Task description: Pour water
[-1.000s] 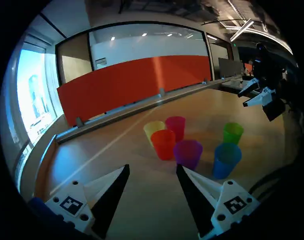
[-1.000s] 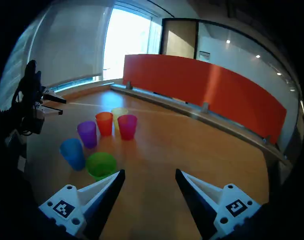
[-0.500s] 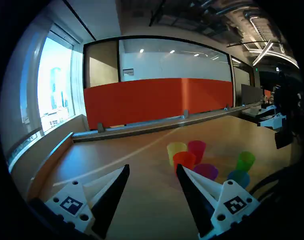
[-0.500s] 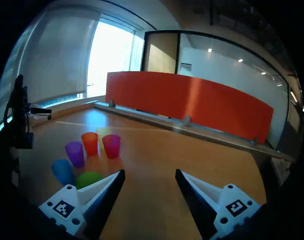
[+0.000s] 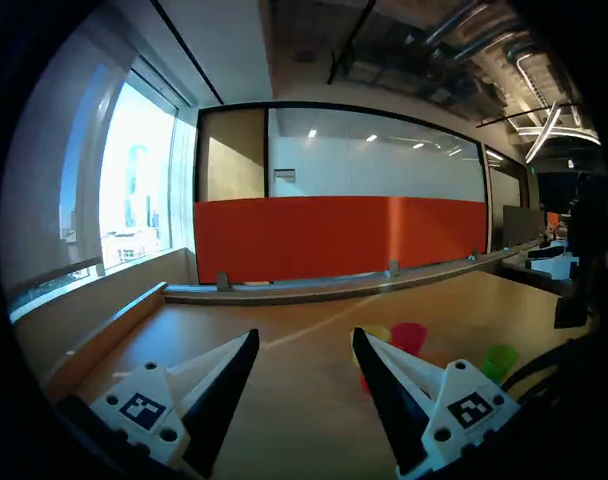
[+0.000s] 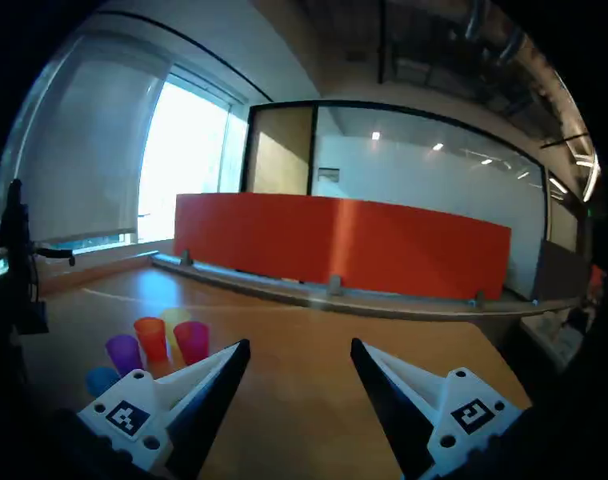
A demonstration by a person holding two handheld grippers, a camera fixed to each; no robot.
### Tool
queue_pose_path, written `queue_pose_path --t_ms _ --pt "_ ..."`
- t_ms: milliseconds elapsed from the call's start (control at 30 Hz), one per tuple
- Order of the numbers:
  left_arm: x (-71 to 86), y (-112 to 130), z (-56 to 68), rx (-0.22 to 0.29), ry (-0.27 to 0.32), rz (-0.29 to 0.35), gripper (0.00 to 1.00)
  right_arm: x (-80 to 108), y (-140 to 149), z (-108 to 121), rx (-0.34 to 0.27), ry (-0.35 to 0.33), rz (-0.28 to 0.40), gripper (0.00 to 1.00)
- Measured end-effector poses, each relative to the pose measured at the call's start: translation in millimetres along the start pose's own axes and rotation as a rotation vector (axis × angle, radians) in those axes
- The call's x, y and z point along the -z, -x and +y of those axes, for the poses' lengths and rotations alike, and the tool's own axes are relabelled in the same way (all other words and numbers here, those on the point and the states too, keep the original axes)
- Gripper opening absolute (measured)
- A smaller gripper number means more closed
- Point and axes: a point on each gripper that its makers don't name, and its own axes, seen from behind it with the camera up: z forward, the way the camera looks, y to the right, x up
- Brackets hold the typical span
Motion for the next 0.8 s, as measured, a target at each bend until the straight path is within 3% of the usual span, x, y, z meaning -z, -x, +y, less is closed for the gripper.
queue_pose_path --t_ms 300,600,800 --pt "5.6 -21.2 -9.1 0.096 -0.037 0.097 0.86 11.2 -10.5 27.7 -0.050 0.139 0.097 0.98" --pt "5.8 -23.9 -8.9 0.070 -0.048 0.124 0.86 17.7 -9.7 45.2 -0.083 0.223 0.131 0.98" --pt "3.8 -24.4 -0.8 0.040 -0.040 0.145 0.86 21.5 -13.1 49.8 -0.086 0.257 0.146 0.98"
